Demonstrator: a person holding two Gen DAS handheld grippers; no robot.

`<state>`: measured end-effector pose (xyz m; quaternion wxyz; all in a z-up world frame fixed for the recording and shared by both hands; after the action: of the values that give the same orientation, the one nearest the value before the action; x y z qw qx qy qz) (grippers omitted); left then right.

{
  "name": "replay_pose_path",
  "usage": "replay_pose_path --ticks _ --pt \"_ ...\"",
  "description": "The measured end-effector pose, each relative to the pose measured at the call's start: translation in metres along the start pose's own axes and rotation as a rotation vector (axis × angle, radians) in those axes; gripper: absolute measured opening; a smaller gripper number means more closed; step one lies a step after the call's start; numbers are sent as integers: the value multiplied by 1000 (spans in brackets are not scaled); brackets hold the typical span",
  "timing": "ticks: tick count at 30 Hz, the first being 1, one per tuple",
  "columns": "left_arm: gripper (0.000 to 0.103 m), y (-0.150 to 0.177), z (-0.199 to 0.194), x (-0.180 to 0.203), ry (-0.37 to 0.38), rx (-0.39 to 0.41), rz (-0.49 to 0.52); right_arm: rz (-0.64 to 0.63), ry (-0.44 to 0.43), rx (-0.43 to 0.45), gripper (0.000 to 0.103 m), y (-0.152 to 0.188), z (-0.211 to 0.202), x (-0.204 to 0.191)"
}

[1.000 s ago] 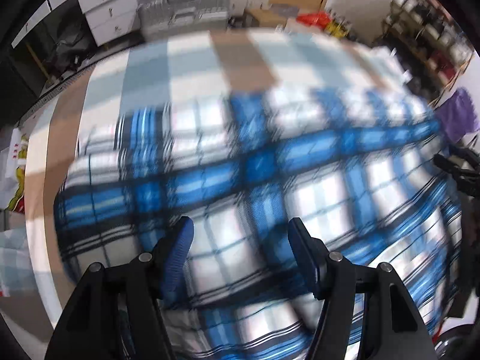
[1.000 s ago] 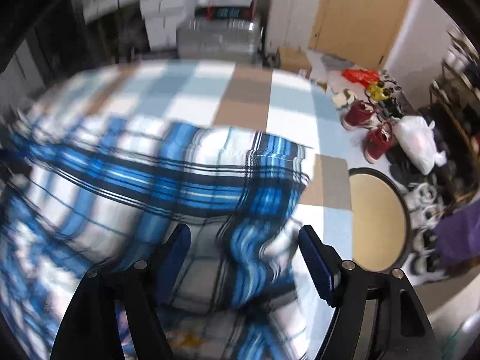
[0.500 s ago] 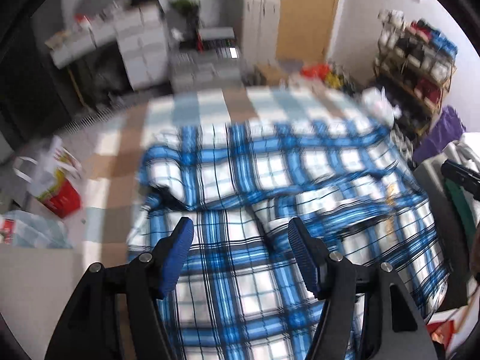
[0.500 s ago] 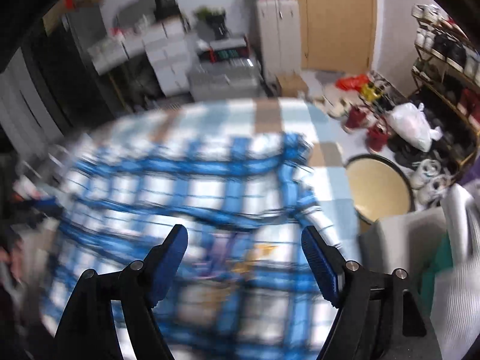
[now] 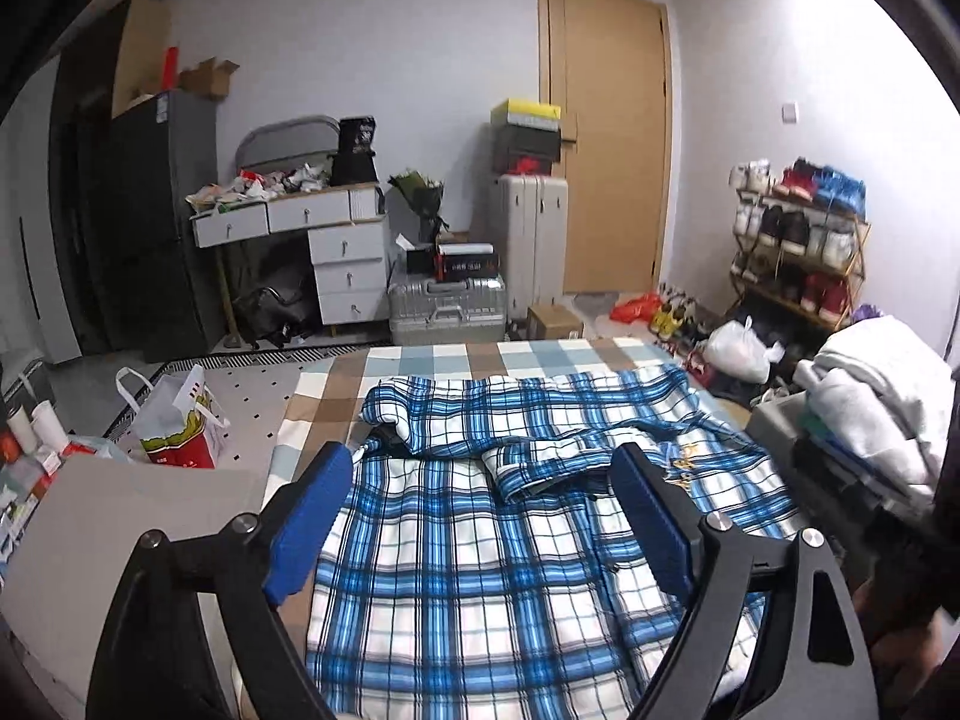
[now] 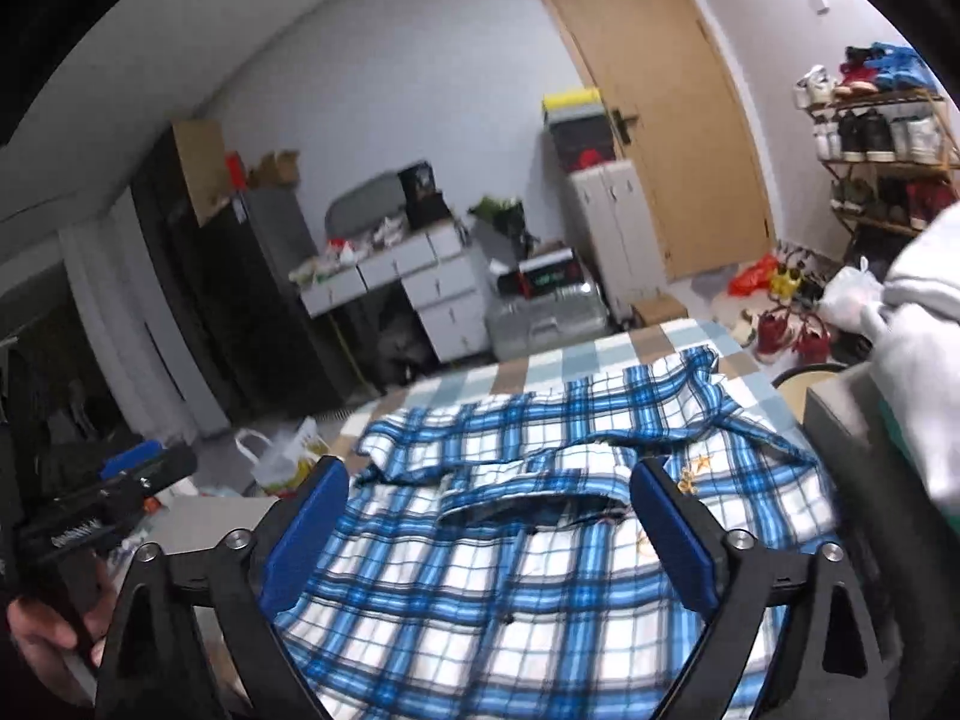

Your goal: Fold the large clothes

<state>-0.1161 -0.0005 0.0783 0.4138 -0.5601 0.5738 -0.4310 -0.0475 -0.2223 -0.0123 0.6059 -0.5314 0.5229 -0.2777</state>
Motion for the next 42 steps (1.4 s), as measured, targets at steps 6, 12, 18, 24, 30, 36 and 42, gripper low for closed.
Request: replay_pose_path --ticks 6,12,18,24,30,36,42 --pt "102 5 -28 5 -62 138 5 -46 -5 106 103 27 -26 -8" --pt "102 19 -15 -4 -122 127 41 -41 -9 108 103 26 -32 -9" --pt "102 39 16 -24 -188 52 51 -56 -28 51 103 37 -25 -16" --pt "102 95 77 -53 -263 -204 57 -87 -25 23 103 44 -23 -23" --pt "102 149 136 -98 -264 -488 45 -67 -49 12 103 44 -23 -22" --pt "102 159 161 -118 -228 -609 62 -60 -70 -4 103 45 -23 -25" --pt "102 162 175 -119 -102 -669 54 -62 -99 -10 103 46 -25 -28"
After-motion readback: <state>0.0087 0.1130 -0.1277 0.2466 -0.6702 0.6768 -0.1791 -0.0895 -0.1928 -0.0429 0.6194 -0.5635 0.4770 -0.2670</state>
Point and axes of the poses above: each gripper's, at about its wrist camera, not at the fingertips, and z roughly the way its jaws point, x to its right, y to its underside, the point moved 2 cm from there along z, roughly the way its jaws point, and after that the axes turned 12 degrees about x, right-handed, at the moved point
